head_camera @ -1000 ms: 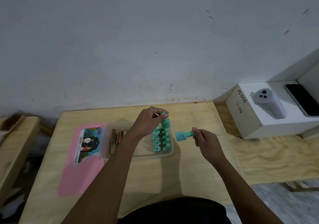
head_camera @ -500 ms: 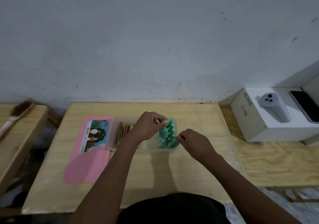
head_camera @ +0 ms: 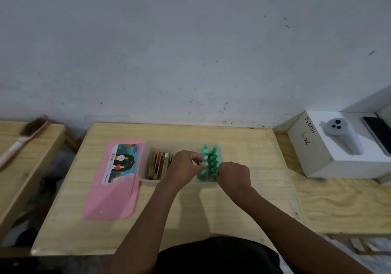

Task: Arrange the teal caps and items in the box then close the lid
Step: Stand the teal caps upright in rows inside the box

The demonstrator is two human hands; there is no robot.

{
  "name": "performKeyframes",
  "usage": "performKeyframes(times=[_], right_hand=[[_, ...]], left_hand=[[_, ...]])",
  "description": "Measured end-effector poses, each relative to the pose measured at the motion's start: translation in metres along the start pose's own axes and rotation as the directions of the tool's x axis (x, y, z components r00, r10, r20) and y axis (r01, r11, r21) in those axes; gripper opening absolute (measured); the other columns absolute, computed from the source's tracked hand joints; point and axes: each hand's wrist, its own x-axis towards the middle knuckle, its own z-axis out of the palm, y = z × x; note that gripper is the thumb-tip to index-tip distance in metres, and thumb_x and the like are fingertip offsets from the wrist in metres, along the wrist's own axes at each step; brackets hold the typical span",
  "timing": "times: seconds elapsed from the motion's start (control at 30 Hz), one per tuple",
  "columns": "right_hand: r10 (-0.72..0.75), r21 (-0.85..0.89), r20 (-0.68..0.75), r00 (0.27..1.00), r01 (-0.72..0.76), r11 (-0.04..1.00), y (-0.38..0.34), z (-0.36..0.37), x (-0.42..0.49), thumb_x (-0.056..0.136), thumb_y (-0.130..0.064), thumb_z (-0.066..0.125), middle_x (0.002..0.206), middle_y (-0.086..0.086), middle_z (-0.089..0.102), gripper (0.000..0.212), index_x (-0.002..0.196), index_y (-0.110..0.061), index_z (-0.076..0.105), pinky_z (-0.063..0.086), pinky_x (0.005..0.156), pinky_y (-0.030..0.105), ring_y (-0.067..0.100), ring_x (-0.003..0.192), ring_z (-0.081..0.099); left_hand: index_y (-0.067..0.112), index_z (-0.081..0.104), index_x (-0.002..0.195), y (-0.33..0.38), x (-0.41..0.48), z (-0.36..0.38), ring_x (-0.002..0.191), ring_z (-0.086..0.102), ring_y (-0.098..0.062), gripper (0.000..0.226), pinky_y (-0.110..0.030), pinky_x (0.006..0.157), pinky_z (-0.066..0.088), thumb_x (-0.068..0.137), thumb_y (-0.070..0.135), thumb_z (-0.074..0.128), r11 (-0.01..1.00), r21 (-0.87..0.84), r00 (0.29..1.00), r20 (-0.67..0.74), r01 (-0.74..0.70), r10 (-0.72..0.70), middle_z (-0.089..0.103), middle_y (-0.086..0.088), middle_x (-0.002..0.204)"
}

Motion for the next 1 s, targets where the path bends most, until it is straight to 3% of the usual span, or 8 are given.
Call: performKeyframes(times=[0.17,0.3,0.53,0.77,1.0], right_hand=[[0.039,0.029,-0.02,0.999,-0.038,0.999,-0.001,0.002,0.0,0.09,-0.028,0.058,0.081,0.0,0.069,0.013,0.085,-0.018,0.065,0.027,0.05,0.025,0.02,0.063,0.056],[0.065,0.06,-0.054,0.996,-0.062,0.996,0.0,0.009,-0.001,0.088,-0.025,0.058,0.076,-0.002,0.068,0.012,0.082,-0.02,0.066,0.024,0.047,0.025,0.019,0.058,0.052],[0.069,0.236,-0.08,0.994,-0.048,0.971,0.01,0.014,-0.007,0.088,-0.051,0.056,0.102,-0.005,0.066,0.031,0.099,-0.027,0.072,0.047,0.07,0.031,0.017,0.089,0.065],[0.122,0.39,-0.003,0.993,-0.111,0.914,0.018,0.015,-0.014,0.088,-0.05,0.058,0.109,-0.009,0.065,0.026,0.101,-0.032,0.072,0.048,0.074,0.028,0.011,0.095,0.063],[0.149,0.427,0.02,0.989,-0.144,0.893,0.017,0.014,-0.015,0.088,-0.048,0.059,0.106,-0.011,0.066,0.024,0.099,-0.031,0.072,0.046,0.072,0.027,0.011,0.094,0.064]], left_hand=[[0.015,0.075,0.101,-0.011,-0.003,0.014,0.059,0.051,0.007,0.026,-0.004,0.058,0.035,0.076,0.023,0.078,0.998,0.033,0.999,-0.019,0.05,-0.05,0.075,0.0,0.096],[0.015,0.076,0.098,-0.017,-0.004,0.021,0.074,0.063,-0.004,0.024,-0.018,0.072,0.05,0.076,0.025,0.077,0.996,0.074,0.998,-0.001,0.058,-0.059,0.076,0.0,0.095],[0.013,0.077,0.095,-0.019,-0.006,0.032,0.082,0.07,-0.011,0.023,-0.034,0.08,0.058,0.075,0.022,0.077,0.994,0.08,0.995,0.048,0.08,-0.084,0.077,-0.003,0.094],[0.018,0.077,0.093,-0.021,-0.005,0.04,0.083,0.07,-0.012,0.024,-0.035,0.08,0.058,0.071,0.027,0.08,0.987,0.077,0.988,0.057,0.14,-0.145,0.077,-0.001,0.094],[0.021,0.076,0.082,-0.021,-0.001,0.042,0.078,0.07,-0.012,0.02,-0.034,0.078,0.058,0.065,0.026,0.085,0.965,-0.042,0.964,0.069,0.261,-0.257,0.073,0.004,0.078]])
